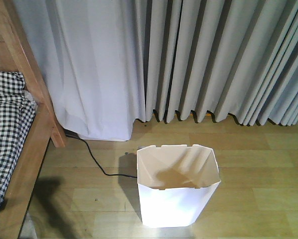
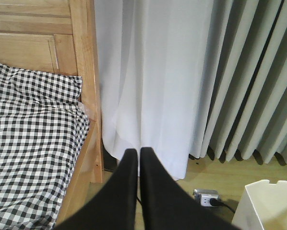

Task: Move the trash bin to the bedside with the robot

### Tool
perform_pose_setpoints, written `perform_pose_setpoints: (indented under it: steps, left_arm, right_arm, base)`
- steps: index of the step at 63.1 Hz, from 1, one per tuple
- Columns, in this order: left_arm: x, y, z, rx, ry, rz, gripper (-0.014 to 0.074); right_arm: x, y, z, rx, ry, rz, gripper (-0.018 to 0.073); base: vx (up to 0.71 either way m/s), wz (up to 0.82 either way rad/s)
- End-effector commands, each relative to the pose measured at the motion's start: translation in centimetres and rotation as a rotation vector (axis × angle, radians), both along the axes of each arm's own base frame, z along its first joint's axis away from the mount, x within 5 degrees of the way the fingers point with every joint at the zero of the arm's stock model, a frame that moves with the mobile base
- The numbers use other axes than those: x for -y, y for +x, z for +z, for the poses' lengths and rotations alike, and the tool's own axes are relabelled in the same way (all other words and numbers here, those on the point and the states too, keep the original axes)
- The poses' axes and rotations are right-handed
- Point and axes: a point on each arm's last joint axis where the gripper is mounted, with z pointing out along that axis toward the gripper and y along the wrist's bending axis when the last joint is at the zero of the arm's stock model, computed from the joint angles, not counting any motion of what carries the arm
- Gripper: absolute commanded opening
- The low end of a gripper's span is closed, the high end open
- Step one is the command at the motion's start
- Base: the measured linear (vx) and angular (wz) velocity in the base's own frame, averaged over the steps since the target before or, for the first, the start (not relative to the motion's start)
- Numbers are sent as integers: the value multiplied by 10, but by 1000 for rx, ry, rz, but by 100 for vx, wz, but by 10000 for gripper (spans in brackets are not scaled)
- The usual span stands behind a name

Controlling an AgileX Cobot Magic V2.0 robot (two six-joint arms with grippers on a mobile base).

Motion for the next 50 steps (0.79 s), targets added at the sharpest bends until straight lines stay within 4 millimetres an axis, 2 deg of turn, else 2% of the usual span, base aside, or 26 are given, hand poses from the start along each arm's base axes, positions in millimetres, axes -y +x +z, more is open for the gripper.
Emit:
perform_pose_setpoints:
  steps: [1, 3, 50]
  left_arm:
    - [0, 1, 5, 77, 4, -4, -6]
    - [0, 1, 5, 77, 4, -4, -6]
    - [0, 1, 5, 77, 4, -4, -6]
  right_arm:
    - [-1, 0, 10, 29, 33, 11, 36]
    - [-1, 0, 10, 30, 35, 14, -16]
    - [-1, 0, 10, 30, 33, 13, -9]
  base:
    - [0, 0]
    - [0, 0]
    - [0, 0]
